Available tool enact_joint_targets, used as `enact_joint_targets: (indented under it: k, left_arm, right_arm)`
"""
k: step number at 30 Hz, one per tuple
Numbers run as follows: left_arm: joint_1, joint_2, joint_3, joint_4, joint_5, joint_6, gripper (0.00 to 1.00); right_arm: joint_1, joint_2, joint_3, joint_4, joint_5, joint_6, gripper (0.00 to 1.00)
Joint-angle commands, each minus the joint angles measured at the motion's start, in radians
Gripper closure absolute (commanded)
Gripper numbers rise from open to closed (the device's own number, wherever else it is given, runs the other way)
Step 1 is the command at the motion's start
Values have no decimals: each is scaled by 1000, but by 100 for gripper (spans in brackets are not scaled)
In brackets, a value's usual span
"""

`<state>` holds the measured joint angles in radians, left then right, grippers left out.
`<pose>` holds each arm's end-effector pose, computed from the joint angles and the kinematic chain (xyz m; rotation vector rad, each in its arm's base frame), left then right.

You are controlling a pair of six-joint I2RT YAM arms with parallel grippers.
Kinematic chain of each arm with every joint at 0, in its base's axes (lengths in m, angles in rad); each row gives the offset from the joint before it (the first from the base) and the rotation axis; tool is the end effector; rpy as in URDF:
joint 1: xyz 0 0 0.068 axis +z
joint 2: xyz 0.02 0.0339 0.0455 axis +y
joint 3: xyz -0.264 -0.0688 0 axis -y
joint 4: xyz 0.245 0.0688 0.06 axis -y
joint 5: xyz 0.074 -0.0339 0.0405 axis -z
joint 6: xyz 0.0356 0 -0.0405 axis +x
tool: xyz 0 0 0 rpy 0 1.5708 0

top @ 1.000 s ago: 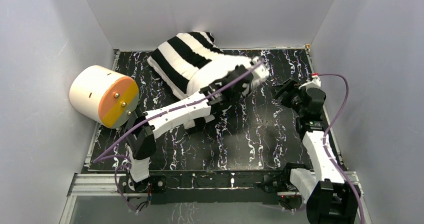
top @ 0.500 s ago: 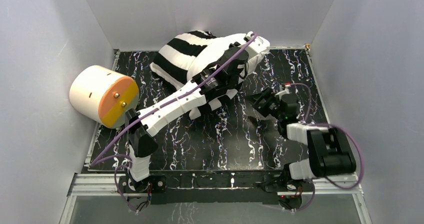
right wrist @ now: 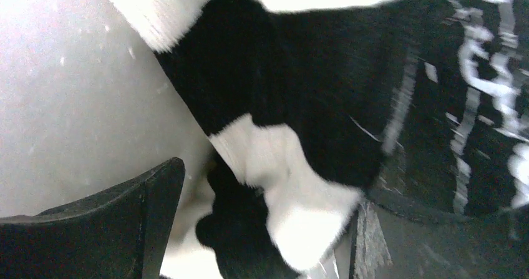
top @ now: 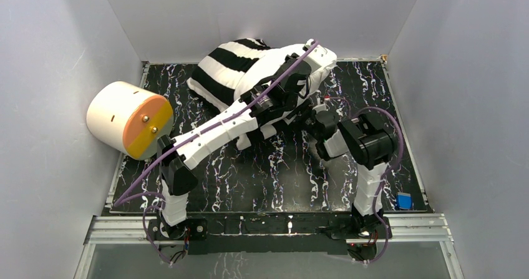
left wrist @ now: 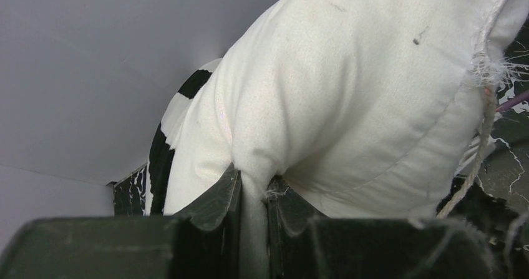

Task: Put the pillow into the pillowcase
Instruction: Stuff the pillow into the pillowcase.

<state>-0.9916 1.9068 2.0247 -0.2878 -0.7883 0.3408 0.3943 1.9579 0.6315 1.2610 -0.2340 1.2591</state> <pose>0.2625 -0.3552 0.4344 0.5473 1.6034 0.1992 0.3159 0.1404 0.1277 0.5859 1.7518 1.4114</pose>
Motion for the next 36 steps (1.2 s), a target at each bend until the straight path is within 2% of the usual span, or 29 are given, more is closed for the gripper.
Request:
enact_joint_targets:
  k: [1, 2, 3, 5, 7, 10, 15, 17, 22, 24, 28, 33, 35, 36]
  left_arm:
    - [31, -24, 67, 32, -66, -18, 100]
    - [33, -25, 69, 32, -67, -22, 100]
    - [36, -25, 67, 32, -65, -28, 100]
    - [43, -27, 53, 34, -73, -32, 100]
    - [62, -27, 24, 33, -87, -31, 100]
    - [109, -28, -53, 21, -96, -55, 100]
    - [192, -2, -202, -4, -53, -159, 100]
    - [207, 18, -251, -6, -40, -194, 100]
    - [235, 38, -384, 15, -2, -266, 100]
    - [248, 46, -435, 24, 7, -295, 100]
    - [274, 84, -509, 28, 21, -368, 100]
    - [288, 96, -552, 33, 53, -430, 100]
    - [288, 35, -522, -11, 151, -492, 99]
    - [288, -16, -525, -2, 224, -516, 91]
  right_arm:
    - [62, 84, 116, 207, 74, 53, 16]
    - [71, 103, 129, 238, 74, 59, 22]
    - [78, 116, 136, 274, 74, 64, 33]
    - [82, 105, 127, 336, 63, 54, 71]
    - [70, 24, 60, 352, 40, 21, 100]
    - [3, -211, -48, 283, -73, -75, 100]
    - [-29, -668, -110, -150, -170, -296, 100]
    - [-29, -785, -111, -244, -193, -354, 100]
    - [-56, -964, -103, -257, -288, -398, 100]
    - [-56, -1000, -76, -278, -325, -424, 100]
    - [-55, -999, -15, -205, -446, -432, 100]
    - [-53, -927, 7, -132, -491, -409, 100]
    - [-53, -877, 12, -128, -468, -393, 100]
    - [-53, -857, 14, -120, -457, -391, 100]
